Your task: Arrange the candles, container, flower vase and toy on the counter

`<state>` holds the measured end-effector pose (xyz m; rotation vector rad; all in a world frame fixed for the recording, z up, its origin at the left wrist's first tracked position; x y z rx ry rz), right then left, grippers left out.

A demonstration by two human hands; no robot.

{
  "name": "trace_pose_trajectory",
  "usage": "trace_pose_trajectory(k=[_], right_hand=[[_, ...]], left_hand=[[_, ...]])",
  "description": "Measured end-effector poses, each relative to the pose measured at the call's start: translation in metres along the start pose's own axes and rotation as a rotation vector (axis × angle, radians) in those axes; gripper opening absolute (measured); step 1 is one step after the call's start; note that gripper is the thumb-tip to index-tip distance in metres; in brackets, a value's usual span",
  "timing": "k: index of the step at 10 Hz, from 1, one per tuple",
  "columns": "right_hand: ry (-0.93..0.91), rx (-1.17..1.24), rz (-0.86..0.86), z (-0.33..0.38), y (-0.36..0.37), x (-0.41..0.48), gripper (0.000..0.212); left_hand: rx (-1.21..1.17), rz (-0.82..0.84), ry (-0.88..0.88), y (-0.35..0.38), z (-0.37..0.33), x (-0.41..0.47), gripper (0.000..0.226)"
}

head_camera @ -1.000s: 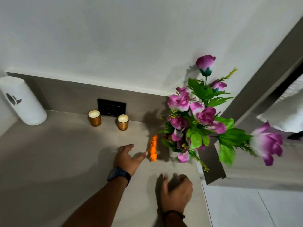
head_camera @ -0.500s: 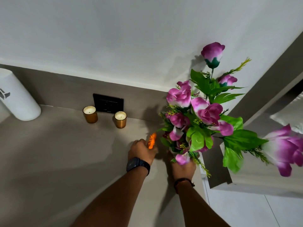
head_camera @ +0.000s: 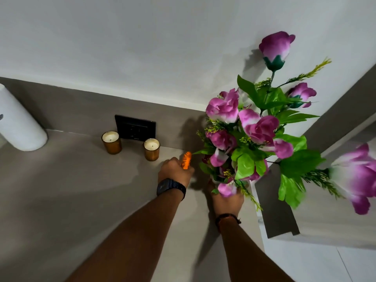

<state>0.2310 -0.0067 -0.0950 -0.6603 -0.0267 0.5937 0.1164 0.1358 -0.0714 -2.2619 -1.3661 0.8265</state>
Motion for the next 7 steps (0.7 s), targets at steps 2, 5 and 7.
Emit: trace_pose_trajectory(k=[2,5,7], right_hand=[[-0.036,0.065,-0.087,0.002,0.001,0.005,0.035],[-0.071,0.188,-0.008,-0.009,-0.008,-0.001,0.099],[-0.023,0.137,-0.041,-0.011,-0.035,-0.02,0.125]], left_hand=[[0.015,0.016,-0.005,-0.001,-0.002,0.001,0.031],[0.018,-0.013,0.119,-0.015,0.003,-0.014,0.072],[0.175,-0.033,0.31,-0.045,-0.016,-0.034,0.089]])
Point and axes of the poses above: each hand's wrist, its own x-axis towards the middle knuckle, its own y-axis out of the palm, z = x × y, the point moved 4 cm from there along x, towards the middle knuckle, and after that the axes turned 12 degrees about z, right-handed, at the moved point
